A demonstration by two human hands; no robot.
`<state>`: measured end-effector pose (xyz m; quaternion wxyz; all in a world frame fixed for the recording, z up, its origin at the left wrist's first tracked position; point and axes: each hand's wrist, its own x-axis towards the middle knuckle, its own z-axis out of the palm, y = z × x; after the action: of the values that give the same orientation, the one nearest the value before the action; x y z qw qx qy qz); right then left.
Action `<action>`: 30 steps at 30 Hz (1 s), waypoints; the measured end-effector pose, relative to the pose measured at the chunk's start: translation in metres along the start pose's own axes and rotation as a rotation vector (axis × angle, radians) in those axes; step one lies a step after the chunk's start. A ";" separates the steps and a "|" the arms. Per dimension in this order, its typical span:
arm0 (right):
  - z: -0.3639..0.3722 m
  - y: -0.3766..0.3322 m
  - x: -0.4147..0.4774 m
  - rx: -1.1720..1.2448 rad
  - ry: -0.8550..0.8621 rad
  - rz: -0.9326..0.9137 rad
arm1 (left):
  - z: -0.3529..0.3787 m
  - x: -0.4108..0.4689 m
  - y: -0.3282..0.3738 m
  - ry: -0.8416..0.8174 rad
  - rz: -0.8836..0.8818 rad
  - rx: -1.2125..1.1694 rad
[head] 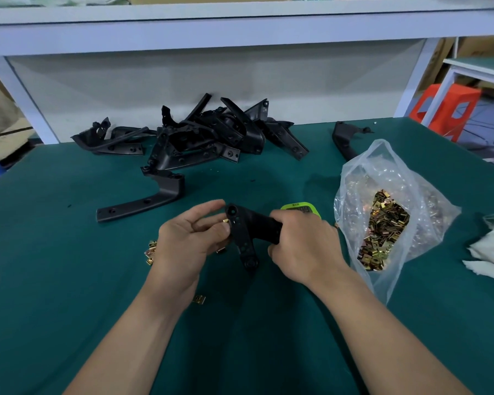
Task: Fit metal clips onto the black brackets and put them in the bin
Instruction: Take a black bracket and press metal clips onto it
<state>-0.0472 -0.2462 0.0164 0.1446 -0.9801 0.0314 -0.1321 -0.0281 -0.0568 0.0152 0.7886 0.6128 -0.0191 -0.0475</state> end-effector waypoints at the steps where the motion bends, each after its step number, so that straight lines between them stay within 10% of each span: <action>1: 0.000 0.000 0.000 -0.002 -0.001 0.000 | 0.000 0.000 0.000 -0.002 -0.002 0.006; 30: -0.004 0.002 0.001 0.001 -0.004 0.012 | -0.010 0.004 -0.001 -0.047 -0.013 0.039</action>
<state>-0.0477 -0.2497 0.0198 0.1459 -0.9801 0.0367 -0.1292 -0.0233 -0.0482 0.0116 0.7754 0.6269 -0.0348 -0.0666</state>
